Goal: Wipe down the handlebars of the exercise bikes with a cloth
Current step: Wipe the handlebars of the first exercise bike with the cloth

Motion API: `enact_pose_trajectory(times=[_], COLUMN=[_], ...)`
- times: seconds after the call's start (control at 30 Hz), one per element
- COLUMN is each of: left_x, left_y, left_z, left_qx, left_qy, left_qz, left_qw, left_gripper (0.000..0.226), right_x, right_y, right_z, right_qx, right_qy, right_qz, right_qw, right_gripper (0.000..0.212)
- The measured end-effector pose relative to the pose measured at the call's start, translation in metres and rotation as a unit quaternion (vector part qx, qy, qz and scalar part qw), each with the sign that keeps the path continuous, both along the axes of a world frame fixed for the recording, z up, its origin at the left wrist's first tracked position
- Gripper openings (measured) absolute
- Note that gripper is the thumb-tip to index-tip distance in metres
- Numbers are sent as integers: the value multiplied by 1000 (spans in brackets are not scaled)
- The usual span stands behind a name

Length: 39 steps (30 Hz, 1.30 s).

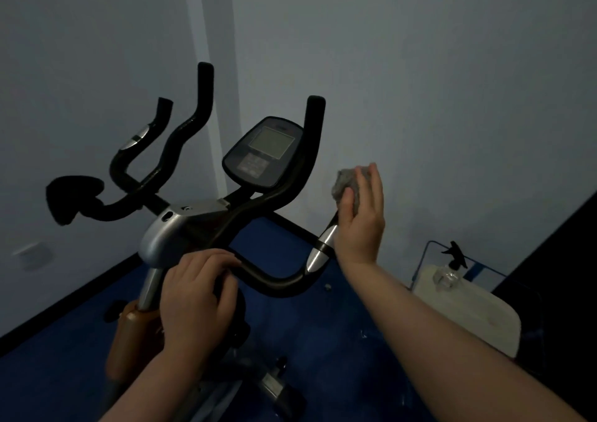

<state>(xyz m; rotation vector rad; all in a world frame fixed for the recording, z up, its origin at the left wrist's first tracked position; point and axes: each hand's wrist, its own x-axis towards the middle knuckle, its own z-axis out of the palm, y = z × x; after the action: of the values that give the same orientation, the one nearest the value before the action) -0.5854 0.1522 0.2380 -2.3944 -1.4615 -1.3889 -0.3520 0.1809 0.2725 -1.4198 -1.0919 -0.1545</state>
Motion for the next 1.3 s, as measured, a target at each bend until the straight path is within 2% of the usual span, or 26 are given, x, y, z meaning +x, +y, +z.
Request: enact_pose_trajectory(times=[0.07, 0.13, 0.33, 0.5, 0.67, 0.97, 1.13, 1.3], left_x=[0, 0, 1, 0, 0, 1, 2, 2], left_y=[0, 0, 0, 0, -1, -3, -4, -4], left_z=[1, 2, 3, 3, 3, 5, 6, 5], left_qx=[0, 2, -1, -7, -6, -14, -17, -9], left_qy=[-2, -5, -10, -3, -13, -12, -13, -18], left_qz=[4, 3, -3, -11, 0, 2, 6, 15], left_qw=[1000, 1000, 1000, 1000, 1000, 1000, 1000, 1000], left_gripper=[20, 21, 21, 20, 21, 21, 23, 22], right_x=[-20, -35, -36, -10, -24, -19, -7, -54], right_y=[-7, -14, -16, 1, -10, 3, 12, -18], right_z=[-5, -11, -16, 10, -2, 14, 27, -10], right_qx=[-4, -19, -26, -54, -40, -26, 2, 5], right_qy=[76, 110, 116, 118, 269, 245, 398, 303], right_qz=[-18, -16, -6, -1, -28, -63, -89, -29], right_qw=[997, 994, 993, 992, 962, 967, 913, 953], right_gripper=[45, 49, 49, 44, 39, 37, 35, 40])
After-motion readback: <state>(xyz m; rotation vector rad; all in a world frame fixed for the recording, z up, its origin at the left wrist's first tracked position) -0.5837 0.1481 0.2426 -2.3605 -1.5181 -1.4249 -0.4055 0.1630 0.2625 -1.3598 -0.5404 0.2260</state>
